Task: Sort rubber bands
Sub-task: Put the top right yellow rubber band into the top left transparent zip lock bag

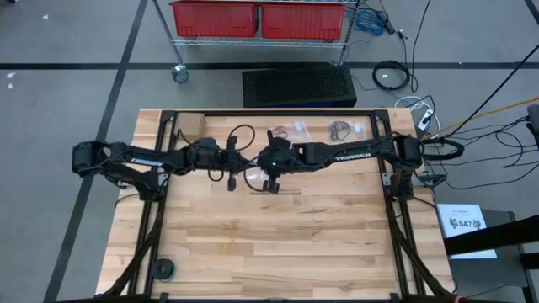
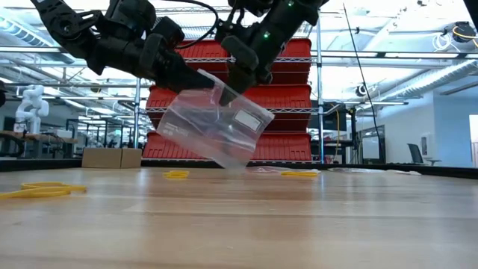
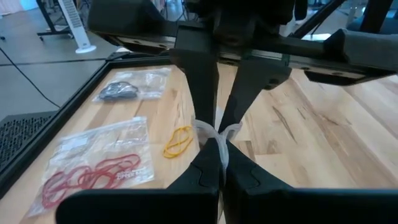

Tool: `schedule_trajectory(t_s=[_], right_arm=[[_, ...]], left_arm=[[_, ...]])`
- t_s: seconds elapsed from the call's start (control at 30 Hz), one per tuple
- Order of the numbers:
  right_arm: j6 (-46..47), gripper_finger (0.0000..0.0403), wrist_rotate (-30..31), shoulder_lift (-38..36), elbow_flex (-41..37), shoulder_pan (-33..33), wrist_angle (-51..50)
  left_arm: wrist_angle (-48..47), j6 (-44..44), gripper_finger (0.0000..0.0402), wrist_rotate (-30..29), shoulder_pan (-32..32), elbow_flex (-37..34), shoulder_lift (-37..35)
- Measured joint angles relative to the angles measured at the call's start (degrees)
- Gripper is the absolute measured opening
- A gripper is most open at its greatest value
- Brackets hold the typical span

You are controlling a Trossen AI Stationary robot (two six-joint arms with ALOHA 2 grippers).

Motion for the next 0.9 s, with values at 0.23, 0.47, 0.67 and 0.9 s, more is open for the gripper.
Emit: schedule_trajectory(t_s=[0.23, 0.47, 0.67, 0.9], right_arm=[[0.6, 0.0, 7.0, 0.0, 0.0, 0.0, 1.4], [0.6, 0.0, -7.9, 0.0, 0.0, -0.1, 2.6], [2.9, 0.0, -15.1, 0.0, 0.0, 0.6, 1.8], [10.2, 0.0003, -4.7, 0.0, 0.0, 0.2, 0.0]], left_arm=[[0.2, -0.8, 0.0, 0.2, 0.0, 0.0, 0.0], [0.2, -0.8, 0.0, 0.6, 0.0, 0.0, 0.0], [0.2, -0.8, 0.0, 0.5, 0.0, 0.0, 0.0], [0.9, -1.2, 0.0, 0.4, -1.3, 0.0, 0.0]])
